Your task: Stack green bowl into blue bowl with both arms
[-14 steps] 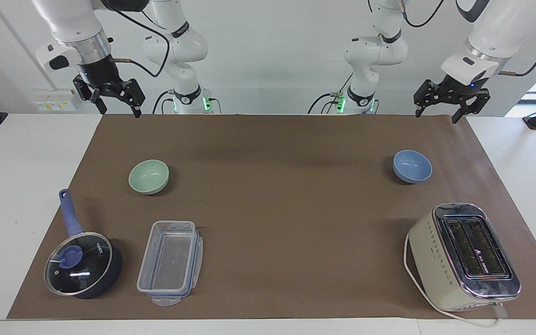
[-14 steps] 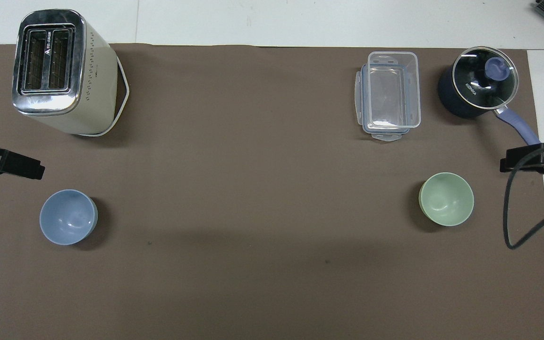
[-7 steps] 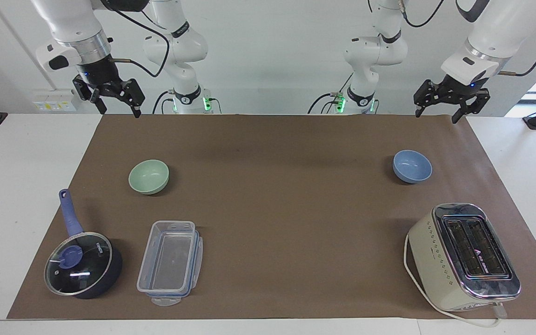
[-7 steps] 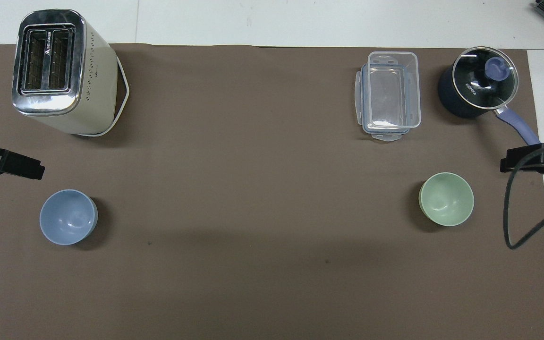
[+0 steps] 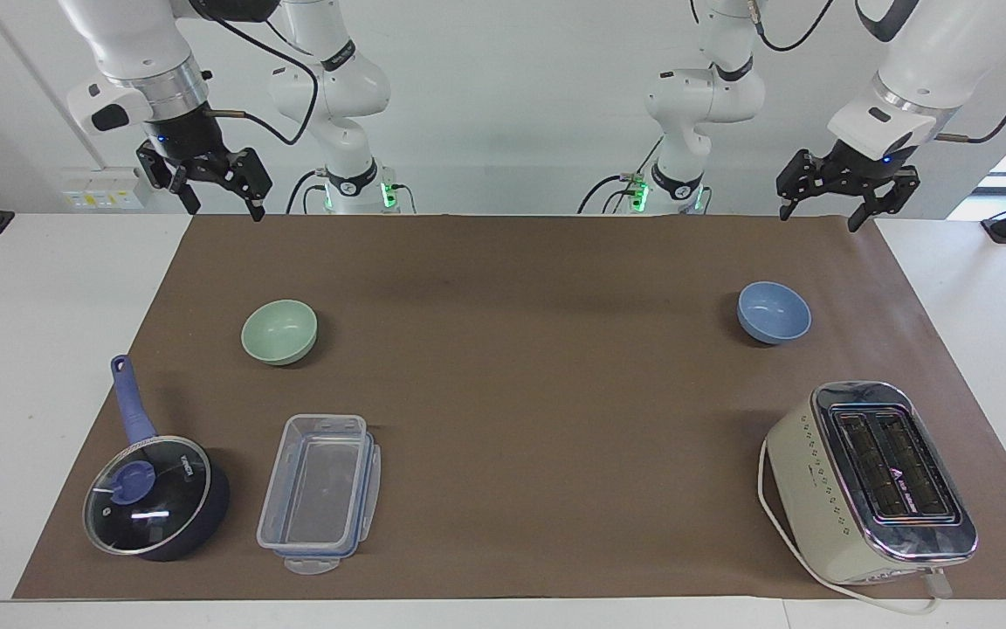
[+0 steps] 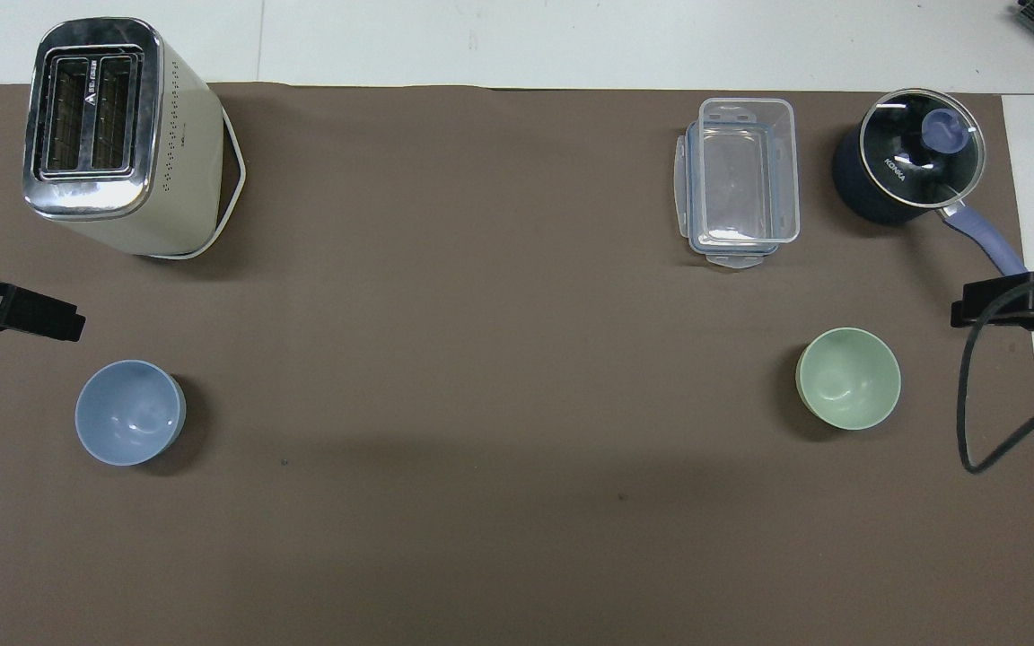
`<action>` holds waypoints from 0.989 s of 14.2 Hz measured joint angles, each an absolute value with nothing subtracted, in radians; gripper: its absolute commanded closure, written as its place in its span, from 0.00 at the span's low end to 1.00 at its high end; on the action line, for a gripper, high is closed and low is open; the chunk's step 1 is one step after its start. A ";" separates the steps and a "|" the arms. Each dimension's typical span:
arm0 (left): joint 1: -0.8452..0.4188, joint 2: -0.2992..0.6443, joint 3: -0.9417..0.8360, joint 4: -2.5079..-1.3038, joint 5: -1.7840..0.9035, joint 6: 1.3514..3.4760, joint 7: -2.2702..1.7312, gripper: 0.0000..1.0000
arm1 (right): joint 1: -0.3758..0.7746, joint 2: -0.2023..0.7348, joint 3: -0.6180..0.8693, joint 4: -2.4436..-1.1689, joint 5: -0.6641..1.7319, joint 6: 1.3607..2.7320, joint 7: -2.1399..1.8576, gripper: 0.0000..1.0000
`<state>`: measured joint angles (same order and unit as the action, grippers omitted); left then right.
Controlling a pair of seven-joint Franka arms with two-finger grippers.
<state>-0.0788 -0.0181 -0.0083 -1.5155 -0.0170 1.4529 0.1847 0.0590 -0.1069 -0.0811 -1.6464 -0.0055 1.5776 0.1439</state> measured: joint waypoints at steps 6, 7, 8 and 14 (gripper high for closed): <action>-0.079 -0.018 -0.008 -1.516 -0.017 1.453 0.185 0.00 | 0.059 -0.107 -0.085 -1.646 -0.006 1.577 0.144 0.00; -0.079 -0.018 -0.008 -1.516 -0.017 1.453 0.185 0.00 | 0.059 -0.107 -0.085 -1.646 -0.006 1.577 0.144 0.00; -0.079 -0.018 -0.008 -1.516 -0.017 1.453 0.185 0.00 | 0.059 -0.107 -0.085 -1.646 -0.006 1.576 0.144 0.00; -0.079 -0.018 -0.008 -1.516 -0.017 1.453 0.185 0.00 | 0.045 -0.107 -0.088 -1.646 -0.006 1.570 0.144 0.00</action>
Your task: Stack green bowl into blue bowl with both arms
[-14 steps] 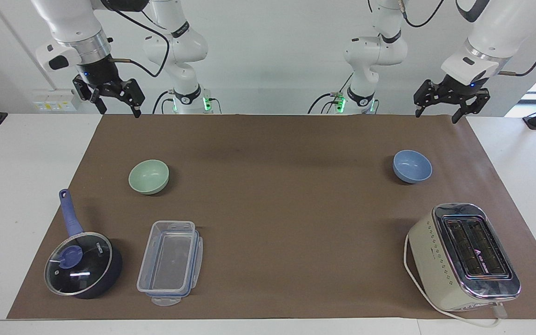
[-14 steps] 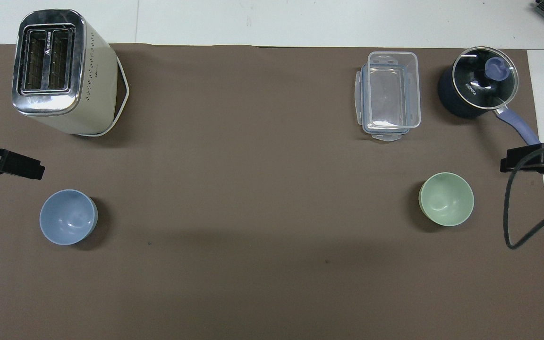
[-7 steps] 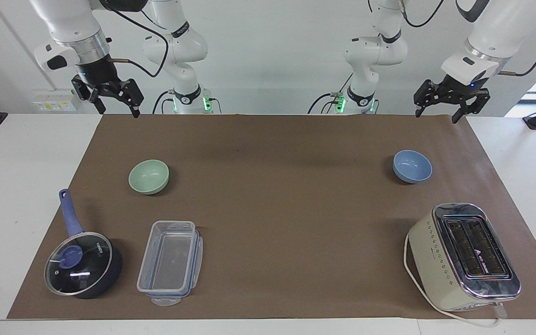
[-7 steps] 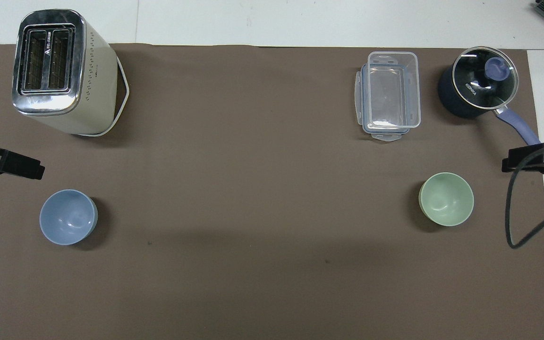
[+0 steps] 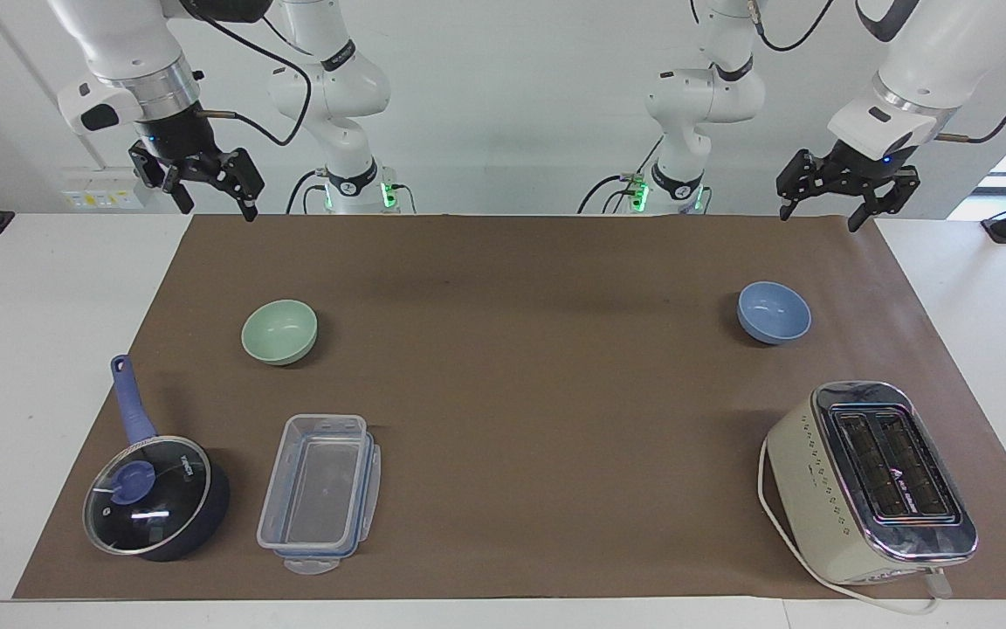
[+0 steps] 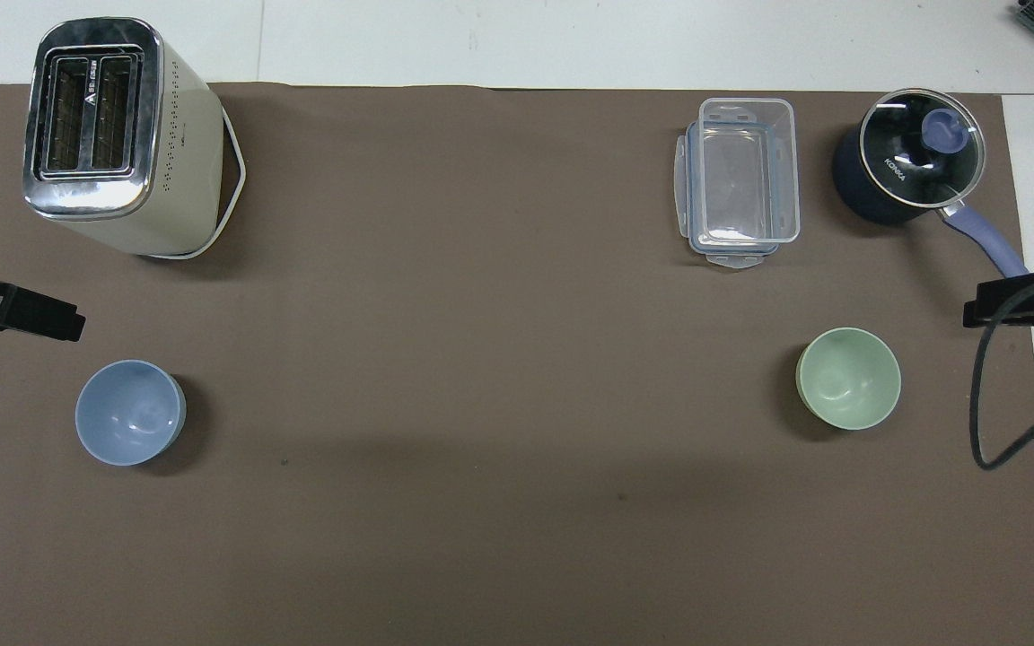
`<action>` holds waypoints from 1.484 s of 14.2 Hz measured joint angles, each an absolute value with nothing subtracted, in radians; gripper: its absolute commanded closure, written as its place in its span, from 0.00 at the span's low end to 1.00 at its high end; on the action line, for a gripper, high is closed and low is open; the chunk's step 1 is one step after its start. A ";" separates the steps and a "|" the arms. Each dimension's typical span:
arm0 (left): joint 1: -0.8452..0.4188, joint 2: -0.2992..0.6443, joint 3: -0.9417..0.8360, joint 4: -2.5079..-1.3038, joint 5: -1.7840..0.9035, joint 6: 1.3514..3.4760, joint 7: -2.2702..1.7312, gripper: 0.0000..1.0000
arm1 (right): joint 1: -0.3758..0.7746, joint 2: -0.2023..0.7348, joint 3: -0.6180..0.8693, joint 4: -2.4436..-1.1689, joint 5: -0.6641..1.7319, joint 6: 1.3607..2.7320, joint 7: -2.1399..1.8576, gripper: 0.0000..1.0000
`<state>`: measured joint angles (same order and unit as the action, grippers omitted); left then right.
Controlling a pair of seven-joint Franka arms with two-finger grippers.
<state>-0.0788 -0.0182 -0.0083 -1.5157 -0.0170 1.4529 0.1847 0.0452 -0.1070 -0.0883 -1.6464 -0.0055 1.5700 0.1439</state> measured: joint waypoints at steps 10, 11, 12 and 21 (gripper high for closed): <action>-0.043 -0.052 0.018 -1.625 -0.019 1.530 0.227 0.00 | 0.042 -0.107 -0.087 -1.646 -0.006 1.568 0.140 0.00; -0.026 -0.058 0.020 -1.659 -0.020 1.556 0.246 0.00 | 0.042 -0.107 -0.087 -1.646 -0.006 1.568 0.140 0.00; -0.010 -0.062 0.020 -1.692 -0.022 1.587 0.268 0.00 | 0.042 -0.107 -0.087 -1.646 -0.006 1.568 0.139 0.00; 0.114 -0.065 0.025 -1.980 -0.044 1.872 0.424 0.00 | 0.042 -0.107 -0.087 -1.646 -0.006 1.568 0.135 0.00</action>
